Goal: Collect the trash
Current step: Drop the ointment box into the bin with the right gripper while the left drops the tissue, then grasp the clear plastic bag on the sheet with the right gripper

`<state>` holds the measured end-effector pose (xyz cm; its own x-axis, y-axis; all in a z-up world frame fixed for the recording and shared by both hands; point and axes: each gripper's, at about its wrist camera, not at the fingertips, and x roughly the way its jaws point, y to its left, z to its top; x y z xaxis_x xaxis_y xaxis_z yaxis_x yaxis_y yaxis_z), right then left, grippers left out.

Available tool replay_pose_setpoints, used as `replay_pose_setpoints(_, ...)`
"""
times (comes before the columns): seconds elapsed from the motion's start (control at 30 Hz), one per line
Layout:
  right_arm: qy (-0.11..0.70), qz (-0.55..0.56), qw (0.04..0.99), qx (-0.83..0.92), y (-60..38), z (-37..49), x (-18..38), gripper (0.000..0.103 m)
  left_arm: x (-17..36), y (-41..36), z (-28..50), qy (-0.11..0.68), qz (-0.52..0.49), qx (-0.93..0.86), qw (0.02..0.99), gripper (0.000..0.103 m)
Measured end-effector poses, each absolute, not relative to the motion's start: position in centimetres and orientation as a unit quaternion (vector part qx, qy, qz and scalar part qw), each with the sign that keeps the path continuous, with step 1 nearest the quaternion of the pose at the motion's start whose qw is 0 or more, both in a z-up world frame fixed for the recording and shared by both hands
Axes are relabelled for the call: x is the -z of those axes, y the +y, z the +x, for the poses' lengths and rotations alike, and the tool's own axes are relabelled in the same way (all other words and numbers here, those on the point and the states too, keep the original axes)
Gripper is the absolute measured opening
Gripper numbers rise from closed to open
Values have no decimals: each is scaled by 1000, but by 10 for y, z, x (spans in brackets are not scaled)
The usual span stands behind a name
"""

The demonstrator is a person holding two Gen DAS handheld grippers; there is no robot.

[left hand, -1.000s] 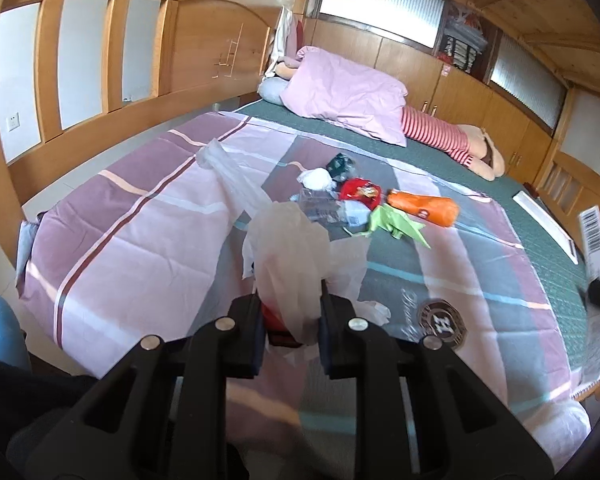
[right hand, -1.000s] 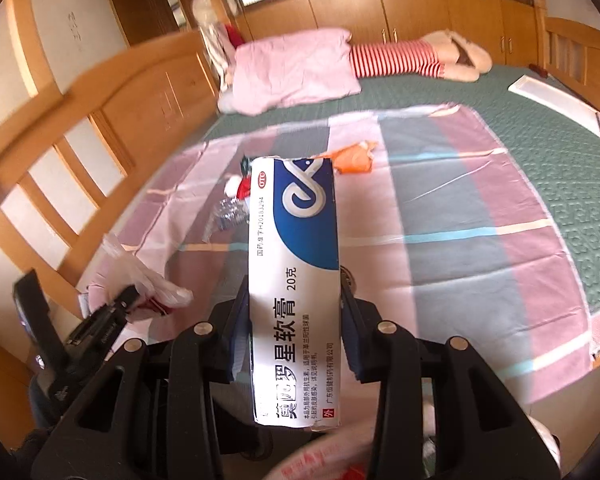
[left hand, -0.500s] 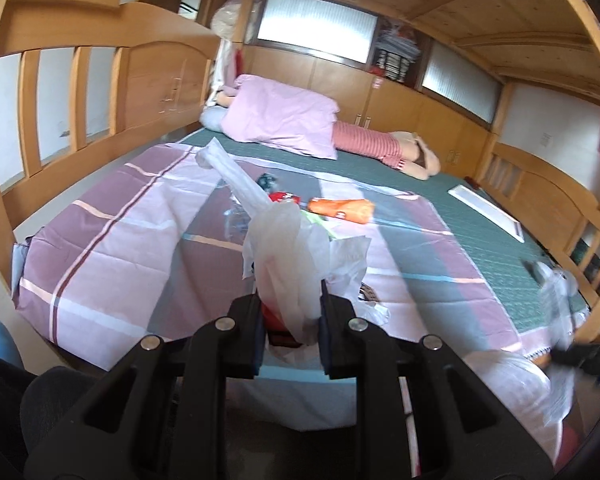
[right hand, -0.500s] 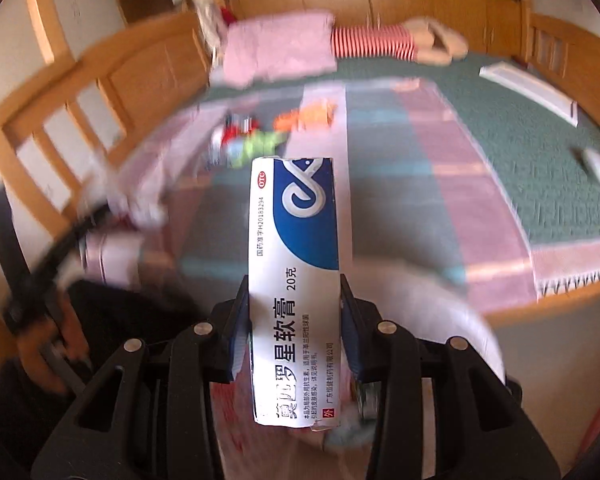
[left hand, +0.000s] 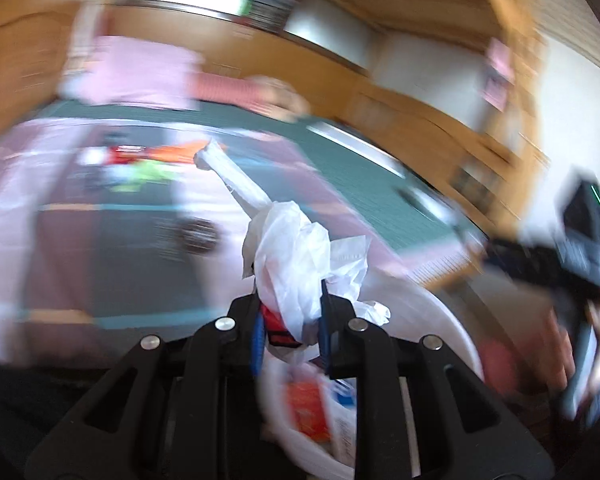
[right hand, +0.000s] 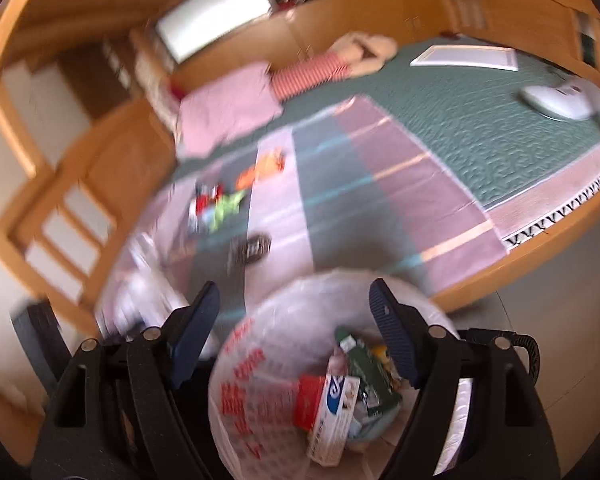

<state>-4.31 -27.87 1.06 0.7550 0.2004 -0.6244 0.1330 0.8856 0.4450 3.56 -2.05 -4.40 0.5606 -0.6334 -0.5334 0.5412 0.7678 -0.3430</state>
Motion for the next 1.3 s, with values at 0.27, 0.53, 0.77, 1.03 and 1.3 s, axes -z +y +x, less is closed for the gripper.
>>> replay_pose_setpoints(0.27, 330, 276, 903, 3, -304, -46, -8, 81, 69, -79, 9, 359, 32, 430, 828, 85)
replay_pose_setpoints(0.53, 356, 232, 905, -14, -276, 2, -8, 81, 67, 2, 90, 360, -51, 220, 905, 90)
replay_pose_setpoints(0.77, 383, 197, 899, -76, -223, 95, -13, 81, 82, 61, 194, 399, -17, 42, 916, 91)
replay_pose_setpoints(1.03, 434, 155, 881, -109, -132, 259, 19, 83, 103, 155, 259, 428, -128, -135, 884, 92)
replay_pose_setpoints(1.3, 461, 98, 875, -112, -24, 434, 63, 86, 131, 185, 252, 445, -259, -204, 833, 93)
